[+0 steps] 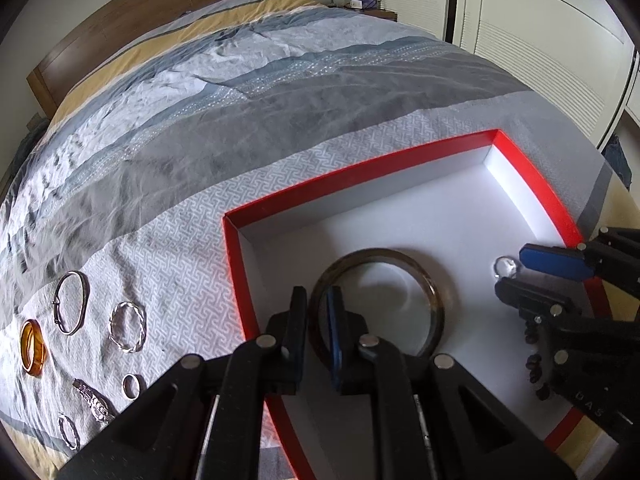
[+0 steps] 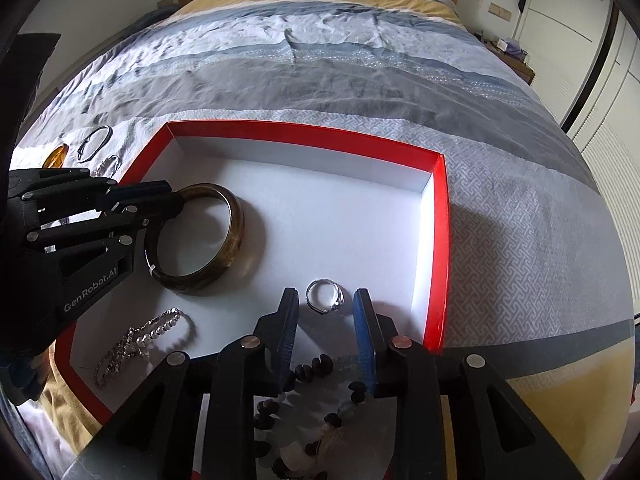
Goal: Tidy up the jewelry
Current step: 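Open both grippers to drop the bangle and ring into the box, then withdraw both grippers from the box toward the remaining jewelry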
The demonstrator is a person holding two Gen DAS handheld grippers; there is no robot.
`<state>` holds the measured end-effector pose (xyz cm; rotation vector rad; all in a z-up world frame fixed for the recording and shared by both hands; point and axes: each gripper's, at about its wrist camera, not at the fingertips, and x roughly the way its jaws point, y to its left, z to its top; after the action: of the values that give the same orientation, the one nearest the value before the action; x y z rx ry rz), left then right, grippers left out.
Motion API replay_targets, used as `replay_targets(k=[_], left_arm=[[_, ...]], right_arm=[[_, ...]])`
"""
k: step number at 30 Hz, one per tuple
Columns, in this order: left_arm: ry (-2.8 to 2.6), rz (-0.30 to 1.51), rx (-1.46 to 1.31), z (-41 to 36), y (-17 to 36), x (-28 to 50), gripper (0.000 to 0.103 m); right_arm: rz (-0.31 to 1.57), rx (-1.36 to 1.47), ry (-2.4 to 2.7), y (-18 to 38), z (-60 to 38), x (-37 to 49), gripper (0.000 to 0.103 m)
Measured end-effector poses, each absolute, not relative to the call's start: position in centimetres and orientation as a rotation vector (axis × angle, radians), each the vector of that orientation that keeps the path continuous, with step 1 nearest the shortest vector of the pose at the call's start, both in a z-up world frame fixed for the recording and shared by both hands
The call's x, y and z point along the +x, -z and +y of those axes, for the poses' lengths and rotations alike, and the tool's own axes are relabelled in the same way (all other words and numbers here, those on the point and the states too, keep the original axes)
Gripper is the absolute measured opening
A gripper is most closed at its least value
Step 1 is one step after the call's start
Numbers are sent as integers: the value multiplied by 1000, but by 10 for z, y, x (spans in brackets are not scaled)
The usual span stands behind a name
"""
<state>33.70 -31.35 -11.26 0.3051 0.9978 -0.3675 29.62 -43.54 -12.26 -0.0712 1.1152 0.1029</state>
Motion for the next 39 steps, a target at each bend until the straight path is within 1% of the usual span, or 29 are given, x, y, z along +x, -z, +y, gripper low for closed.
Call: replay_targets(k=[4, 8, 15, 19, 21, 24, 27, 34, 39], left_arm=[[387, 970, 272, -304, 93, 326, 11], [400, 920, 230, -283, 54, 310, 11], [326, 809, 257, -214, -35, 269, 11], [248, 750, 250, -163, -87, 241, 11], [213, 723, 235, -137, -109, 225, 17], [161, 679, 211, -101, -136, 201, 23], [128, 639, 196, -74, -156, 173, 27], [94, 577, 155, -26, -186, 116, 28], [76, 537, 119, 1, -200, 77, 29]], right_arm=[[1091, -65, -91, 106, -438, 281, 29], [1051, -53, -75, 75, -440, 258, 29], [930, -35, -70, -7, -424, 208, 30], [851, -32, -85, -58, -404, 177, 33], [811, -36, -94, -82, -391, 160, 35], [760, -50, -111, -113, -372, 136, 36], [715, -55, -128, -141, -353, 112, 37], [624, -61, -156, -191, -316, 56, 37], [566, -65, -175, -218, -294, 19, 40]])
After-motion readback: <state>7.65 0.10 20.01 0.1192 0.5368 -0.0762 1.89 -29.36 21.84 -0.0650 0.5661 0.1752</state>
